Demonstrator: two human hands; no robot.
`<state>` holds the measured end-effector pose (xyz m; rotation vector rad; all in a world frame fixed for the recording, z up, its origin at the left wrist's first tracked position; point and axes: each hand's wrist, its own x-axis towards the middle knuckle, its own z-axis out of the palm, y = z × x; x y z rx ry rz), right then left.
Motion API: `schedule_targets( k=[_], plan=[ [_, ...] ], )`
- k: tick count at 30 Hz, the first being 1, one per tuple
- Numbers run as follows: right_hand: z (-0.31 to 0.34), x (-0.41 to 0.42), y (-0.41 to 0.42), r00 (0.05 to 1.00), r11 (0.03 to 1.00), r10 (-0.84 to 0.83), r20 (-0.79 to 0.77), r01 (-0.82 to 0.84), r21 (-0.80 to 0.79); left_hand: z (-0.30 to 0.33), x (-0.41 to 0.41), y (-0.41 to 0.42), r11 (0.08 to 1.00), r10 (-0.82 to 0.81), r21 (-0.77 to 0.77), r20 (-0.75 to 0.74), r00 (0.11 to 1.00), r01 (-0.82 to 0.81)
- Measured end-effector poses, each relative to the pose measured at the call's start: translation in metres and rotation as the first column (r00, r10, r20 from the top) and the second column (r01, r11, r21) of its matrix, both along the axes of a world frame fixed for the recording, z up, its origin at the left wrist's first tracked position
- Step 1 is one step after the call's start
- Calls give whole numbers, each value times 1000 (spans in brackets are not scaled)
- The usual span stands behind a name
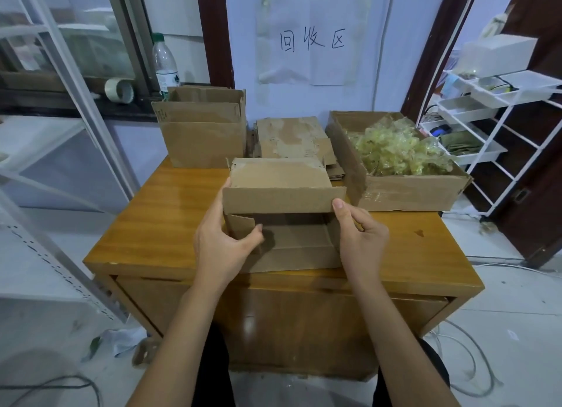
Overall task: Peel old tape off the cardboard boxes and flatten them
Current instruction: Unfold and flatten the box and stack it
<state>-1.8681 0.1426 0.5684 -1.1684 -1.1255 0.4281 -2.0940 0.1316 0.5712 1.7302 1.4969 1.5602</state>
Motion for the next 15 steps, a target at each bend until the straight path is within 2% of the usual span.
schedule_targets(
  k=[9, 12, 15],
  plan=[
    [1, -1, 1, 999, 999, 46, 10, -45, -22, 17, -40, -8, 930, -274, -255, -5, 962, 263],
    [-1, 3, 3, 998, 998, 54, -11, -54, -34, 20, -47, -6, 884, -345, -303, 90, 934, 356],
    [1, 9, 1, 998, 998, 53, -41, -55, -38, 21, -47, -6, 817, -456, -294, 198, 868, 496]
  ],
)
